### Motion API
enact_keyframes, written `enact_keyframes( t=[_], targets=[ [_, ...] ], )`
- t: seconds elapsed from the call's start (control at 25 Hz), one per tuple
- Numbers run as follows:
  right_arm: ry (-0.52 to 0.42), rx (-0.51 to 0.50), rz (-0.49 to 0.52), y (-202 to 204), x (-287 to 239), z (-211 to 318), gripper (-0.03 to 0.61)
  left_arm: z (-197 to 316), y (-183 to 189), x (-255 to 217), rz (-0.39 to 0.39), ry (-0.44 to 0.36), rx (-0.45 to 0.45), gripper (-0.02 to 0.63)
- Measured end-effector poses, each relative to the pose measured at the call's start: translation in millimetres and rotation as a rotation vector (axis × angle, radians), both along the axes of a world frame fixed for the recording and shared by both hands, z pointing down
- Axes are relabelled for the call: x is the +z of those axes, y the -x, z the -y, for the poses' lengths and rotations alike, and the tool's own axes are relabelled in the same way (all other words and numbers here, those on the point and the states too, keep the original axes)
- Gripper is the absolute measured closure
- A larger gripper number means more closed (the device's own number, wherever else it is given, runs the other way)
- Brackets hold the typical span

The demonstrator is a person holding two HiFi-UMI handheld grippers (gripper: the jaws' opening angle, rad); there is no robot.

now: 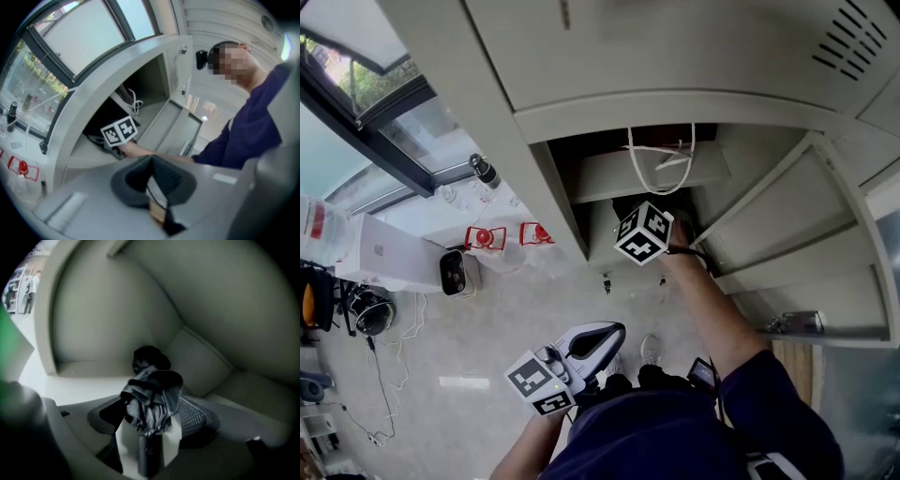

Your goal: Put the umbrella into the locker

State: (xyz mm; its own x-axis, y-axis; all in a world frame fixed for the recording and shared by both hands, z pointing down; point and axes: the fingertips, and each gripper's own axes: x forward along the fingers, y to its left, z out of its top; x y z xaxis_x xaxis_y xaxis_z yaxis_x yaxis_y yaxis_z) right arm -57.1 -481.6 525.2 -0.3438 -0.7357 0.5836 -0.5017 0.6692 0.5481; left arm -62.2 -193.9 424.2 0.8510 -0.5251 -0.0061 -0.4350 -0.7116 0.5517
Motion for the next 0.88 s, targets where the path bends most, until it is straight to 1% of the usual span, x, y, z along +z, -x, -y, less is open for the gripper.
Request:
enact_keyframes(
  t=[0.16,0.32,0.4,0.48,0.52,0.56,0.6,0.64,0.72,0.88],
  targets=[
    [-0.036,-0.005,0.048,-3.6,-18.1,-27.2,0.272,-8.8,-0.3,-5.6,-0.002,-0.015,0.013,0.612],
    [-0.075,0.007,0.106,-11.9,-39.5,-65.4,0.272,-18.8,1.6,-10.6,-0.006,-0.03,0.026,0.612],
    [-0.077,0.02,0.153,-18.8,-47.4,-88.7,0.273,-23.0,3.9,-12.6,-0.006,-0.037,0.029,0.612],
    [-0.058,0.031,0.215,-26.0,-53.2,-113.8,0.276,-26.9,7.1,-14.6,0.0,-0.046,0.026,0.612],
    [-0.052,0.039,0.249,-30.1,-57.4,-126.0,0.289,-28.4,9.1,-15.8,0.005,-0.051,0.024,0.612],
    [-0.056,0.048,0.28,-34.5,-62.9,-137.4,0.335,-29.5,11.2,-17.3,0.01,-0.056,0.022,0.612],
    [-0.066,0.057,0.307,-39.2,-69.3,-147.9,0.397,-30.2,13.1,-19.0,0.014,-0.062,0.02,0.612],
    [-0.077,0.065,0.331,-43.3,-75.5,-157.8,0.436,-30.8,14.7,-21.0,0.018,-0.069,0.018,0.612],
    [-0.073,0.071,0.392,-48.4,-84.9,-176.0,0.472,-31.8,17.2,-25.2,0.024,-0.083,0.015,0.612],
    [0.014,0.066,0.54,-50.7,-96.8,-206.0,0.509,-34.8,20.8,-30.1,0.027,-0.104,0.013,0.612]
  ],
)
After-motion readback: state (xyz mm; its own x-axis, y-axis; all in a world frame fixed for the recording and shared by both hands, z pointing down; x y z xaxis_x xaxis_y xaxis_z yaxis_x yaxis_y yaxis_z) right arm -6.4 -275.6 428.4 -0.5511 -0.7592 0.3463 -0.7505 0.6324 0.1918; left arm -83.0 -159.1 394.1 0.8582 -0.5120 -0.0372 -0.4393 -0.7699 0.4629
